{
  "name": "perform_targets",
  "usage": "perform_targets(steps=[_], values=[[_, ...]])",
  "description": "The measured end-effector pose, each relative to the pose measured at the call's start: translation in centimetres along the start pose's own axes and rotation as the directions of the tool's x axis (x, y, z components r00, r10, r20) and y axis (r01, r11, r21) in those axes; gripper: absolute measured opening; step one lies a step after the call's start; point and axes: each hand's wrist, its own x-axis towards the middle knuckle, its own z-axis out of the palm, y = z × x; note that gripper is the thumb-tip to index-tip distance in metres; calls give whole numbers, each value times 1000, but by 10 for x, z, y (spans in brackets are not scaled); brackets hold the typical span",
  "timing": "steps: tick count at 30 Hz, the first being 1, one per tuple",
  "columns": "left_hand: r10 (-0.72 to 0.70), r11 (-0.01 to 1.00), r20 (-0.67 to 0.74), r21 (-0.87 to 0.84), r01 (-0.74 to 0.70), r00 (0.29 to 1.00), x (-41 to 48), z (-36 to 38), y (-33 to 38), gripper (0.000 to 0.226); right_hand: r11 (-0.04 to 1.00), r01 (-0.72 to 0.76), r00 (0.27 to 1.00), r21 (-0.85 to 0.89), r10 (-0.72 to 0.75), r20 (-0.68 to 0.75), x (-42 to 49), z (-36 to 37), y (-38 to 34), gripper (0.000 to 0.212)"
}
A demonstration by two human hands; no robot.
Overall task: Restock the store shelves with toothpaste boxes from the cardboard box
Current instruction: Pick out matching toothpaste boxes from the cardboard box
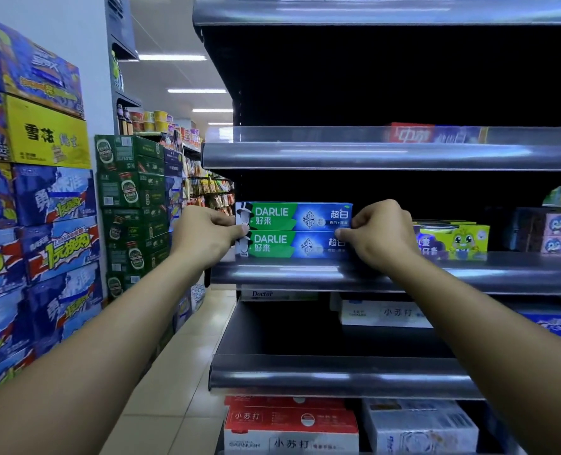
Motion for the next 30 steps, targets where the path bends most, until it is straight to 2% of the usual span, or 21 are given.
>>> perform_targets(steps=[5, 8, 10, 13, 15, 18, 20, 22, 24, 27, 30], values=[[-49, 996, -4, 71, 50, 999, 9, 9, 2, 28, 993, -43, 999, -114, 45, 16, 5, 11, -12, 32], [-27, 995, -85, 92, 35, 996, -1, 13, 4, 27, 991, -9, 999, -134, 14, 30, 0, 8, -13, 26], [93, 995, -213, 45, -85, 973, -18, 11, 3, 26, 991, 59, 997, -118, -63, -32, -13, -1, -8, 29], [340, 916, -364, -82, -393, 867, -66, 13, -9, 20, 965, 257, 944, -43, -260, -203, -59, -22, 15, 32], [453, 859, -308, -100, -502, 837, -113, 28, -28, 15, 935, 355, 909, -4, -346, -234, -100, -32, 45, 27], [489, 847, -143, -162, -507, 861, -198, 67, -63, 10, 942, 334, 929, 45, -321, -182, -159, -39, 99, 23], [387, 904, 36, -213, -371, 921, -259, 101, -86, 12, 970, 233, 970, 65, -226, -92, -194, -36, 137, 18], [163, 972, 289, -209, -104, 943, -315, 138, -116, 11, 994, 98, 993, 49, -101, 56, -225, -27, 177, 13], [-72, 993, 523, -43, 111, 849, -361, 170, -149, 10, 1000, -9, 978, -2, 9, 209, -254, -15, 217, 8], [-287, 956, 689, 249, 156, 665, -408, 204, -191, 15, 982, -126, 898, -141, 173, 404, -291, 5, 269, 5], [-386, 887, 702, 461, 32, 598, -432, 229, -221, 21, 938, -222, 784, -266, 334, 523, -321, 21, 307, 9]])
